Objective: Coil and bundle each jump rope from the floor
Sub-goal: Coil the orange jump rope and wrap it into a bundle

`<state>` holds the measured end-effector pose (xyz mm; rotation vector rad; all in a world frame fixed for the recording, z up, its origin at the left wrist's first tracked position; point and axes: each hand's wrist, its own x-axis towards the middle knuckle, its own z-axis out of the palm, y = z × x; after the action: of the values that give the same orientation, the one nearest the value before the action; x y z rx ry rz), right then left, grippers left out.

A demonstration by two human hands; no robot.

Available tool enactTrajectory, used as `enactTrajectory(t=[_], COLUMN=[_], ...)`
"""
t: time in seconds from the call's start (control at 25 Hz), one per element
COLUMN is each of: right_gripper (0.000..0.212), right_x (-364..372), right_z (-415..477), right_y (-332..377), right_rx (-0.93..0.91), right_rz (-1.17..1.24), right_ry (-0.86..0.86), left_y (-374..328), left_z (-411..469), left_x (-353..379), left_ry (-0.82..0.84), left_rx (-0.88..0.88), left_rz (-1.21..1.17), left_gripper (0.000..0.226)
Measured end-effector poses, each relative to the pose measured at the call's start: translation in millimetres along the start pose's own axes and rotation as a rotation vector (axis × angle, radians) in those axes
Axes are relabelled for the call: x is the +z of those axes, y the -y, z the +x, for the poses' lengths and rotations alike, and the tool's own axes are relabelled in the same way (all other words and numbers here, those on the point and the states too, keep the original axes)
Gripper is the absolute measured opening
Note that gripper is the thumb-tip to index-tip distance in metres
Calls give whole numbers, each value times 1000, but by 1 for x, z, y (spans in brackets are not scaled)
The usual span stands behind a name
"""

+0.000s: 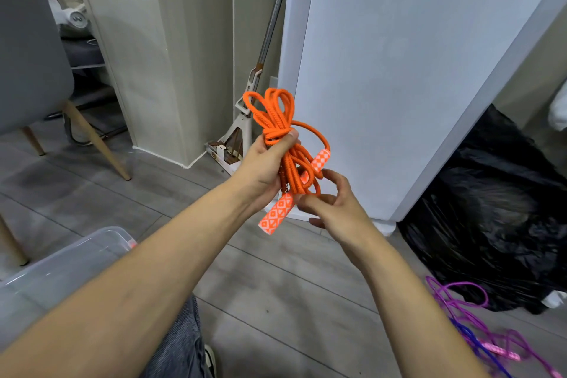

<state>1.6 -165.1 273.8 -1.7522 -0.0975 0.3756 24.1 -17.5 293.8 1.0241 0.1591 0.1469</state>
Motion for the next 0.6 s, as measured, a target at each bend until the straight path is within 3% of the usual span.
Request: enactTrajectory(t=[0.08,0.24,0.4,0.48,0.6], right_gripper=[70,40,19,25,67], right_x=[14,24,12,10,16], right_z=[2,9,6,7,4], right_y=[-8,-14,-26,-26,-21], right_rx=[-5,-6,39,49,-3], right_rz=[-4,-17,-647,-772,-657], right_ry=[-13,-52,188,204,191], left_y=[-4,-5,-13,-12,-12], left_z=[-1,2,18,19,14], left_x=[0,-1,-21,-23,-18], left_ry=[-12,-81,-258,-264,-167], left_rx=[-17,19,59,27,-34], left_rz=[-79,-109,-201,-199,-225], left_gripper=[15,9,23,29,33])
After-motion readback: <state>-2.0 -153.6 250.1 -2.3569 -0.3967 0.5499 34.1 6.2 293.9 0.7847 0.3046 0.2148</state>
